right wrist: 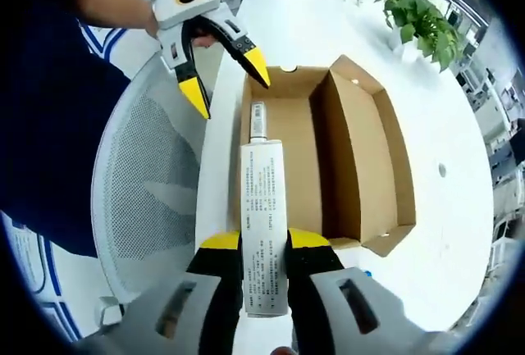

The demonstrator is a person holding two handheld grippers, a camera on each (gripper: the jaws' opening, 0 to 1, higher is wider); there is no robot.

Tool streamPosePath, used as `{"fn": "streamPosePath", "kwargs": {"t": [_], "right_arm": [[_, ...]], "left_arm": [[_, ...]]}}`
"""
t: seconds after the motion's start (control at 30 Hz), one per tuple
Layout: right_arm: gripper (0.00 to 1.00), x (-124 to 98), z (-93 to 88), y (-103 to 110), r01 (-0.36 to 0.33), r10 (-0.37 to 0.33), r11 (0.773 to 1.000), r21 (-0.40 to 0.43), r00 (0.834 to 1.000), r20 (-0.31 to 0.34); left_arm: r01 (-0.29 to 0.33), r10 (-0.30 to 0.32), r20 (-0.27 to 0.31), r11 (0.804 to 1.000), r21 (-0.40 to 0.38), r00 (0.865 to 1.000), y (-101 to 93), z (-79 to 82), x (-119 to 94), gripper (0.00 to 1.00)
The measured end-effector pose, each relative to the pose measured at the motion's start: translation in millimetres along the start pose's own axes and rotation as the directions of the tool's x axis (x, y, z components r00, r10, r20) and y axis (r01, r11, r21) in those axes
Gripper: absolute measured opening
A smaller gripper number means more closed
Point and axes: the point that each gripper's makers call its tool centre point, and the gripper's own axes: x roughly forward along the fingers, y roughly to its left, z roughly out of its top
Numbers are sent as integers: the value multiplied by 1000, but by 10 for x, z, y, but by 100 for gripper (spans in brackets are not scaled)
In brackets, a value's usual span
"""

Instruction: Operate the shoe box by opening the lid, removing the specified soft item, and placing it in the target area until the item is outside and the box remains undamaged.

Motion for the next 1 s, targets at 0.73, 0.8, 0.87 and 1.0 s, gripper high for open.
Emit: {"fn": "streamPosePath", "kwargs": {"t": [0.73,0.8,0.87,1.0], "right_arm": [[17,-295,-655,9,47,-45,997,54,998,-49],[17,-307,-735,2,49,-46,997,62,997,-55],[17,-314,-818,-11,49,-45,997,64,997,-61],[17,-348,-977,-38,47,-42,997,62,997,-71]], "left_arm": [[87,-81,-82,994,72,993,-254,-21,293,40],[91,-84,-89,993,74,992,-266,-8,317,40],[90,-82,-95,993,81,992,-261,4,333,40],[83,-74,-104,993,83,992,-240,32,353,39]]}}
